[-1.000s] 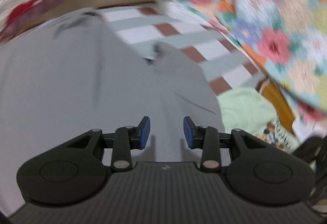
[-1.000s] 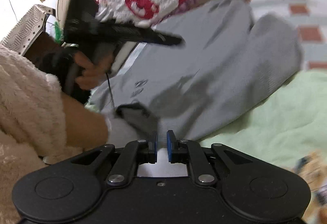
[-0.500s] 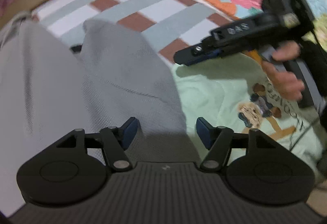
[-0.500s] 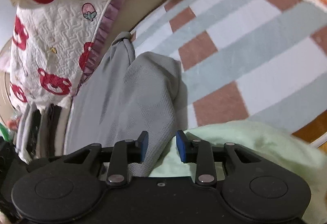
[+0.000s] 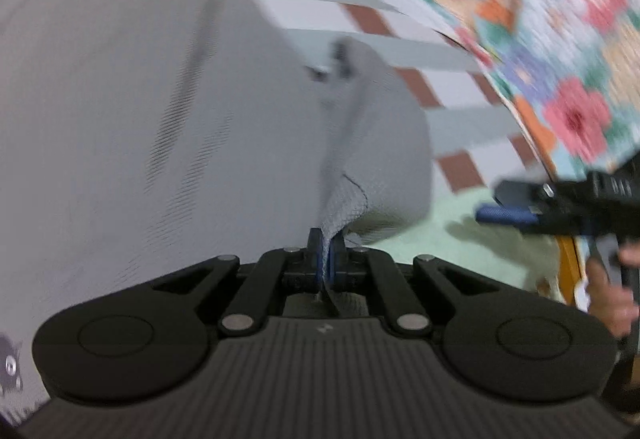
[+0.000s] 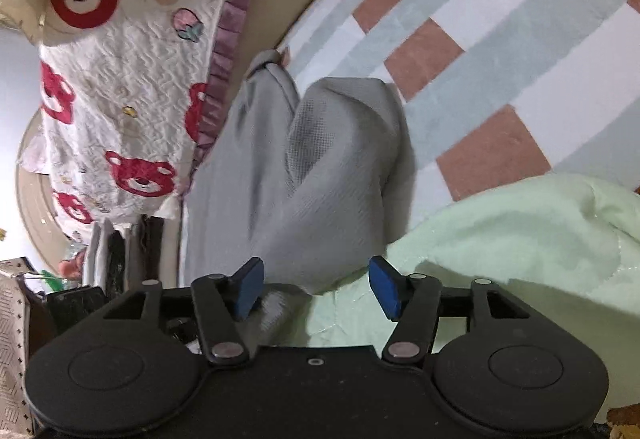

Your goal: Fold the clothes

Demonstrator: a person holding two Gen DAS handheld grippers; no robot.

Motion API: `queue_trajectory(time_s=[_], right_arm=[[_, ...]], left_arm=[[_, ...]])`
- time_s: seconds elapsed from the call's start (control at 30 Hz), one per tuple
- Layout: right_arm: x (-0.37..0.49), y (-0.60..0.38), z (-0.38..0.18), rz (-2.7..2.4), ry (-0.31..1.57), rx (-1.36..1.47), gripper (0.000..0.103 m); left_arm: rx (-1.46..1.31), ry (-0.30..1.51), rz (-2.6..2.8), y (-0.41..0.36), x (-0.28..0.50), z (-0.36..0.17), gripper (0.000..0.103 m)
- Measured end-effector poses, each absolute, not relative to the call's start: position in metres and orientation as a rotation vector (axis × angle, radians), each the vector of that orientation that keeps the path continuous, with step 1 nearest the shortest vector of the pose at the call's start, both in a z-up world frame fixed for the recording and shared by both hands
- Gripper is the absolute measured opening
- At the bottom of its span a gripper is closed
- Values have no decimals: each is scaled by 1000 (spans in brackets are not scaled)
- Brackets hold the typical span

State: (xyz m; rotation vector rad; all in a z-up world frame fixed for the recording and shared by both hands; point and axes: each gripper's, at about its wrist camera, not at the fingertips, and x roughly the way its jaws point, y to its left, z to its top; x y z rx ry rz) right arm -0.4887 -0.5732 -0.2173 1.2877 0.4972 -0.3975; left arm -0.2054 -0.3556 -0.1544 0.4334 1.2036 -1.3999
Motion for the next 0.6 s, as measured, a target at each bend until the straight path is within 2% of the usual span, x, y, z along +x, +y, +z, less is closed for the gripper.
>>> queue_trajectory(time_s=[0.23,0.6], right_arm=[[-461,-576,-237,-429,514,1349,64],[-417,-562,-265,-566,314,1404,64]], left_arm=[[324,1286,-1270,-340,-178,-169,2],[210,1335,-1186,-329,-155,-178,2]])
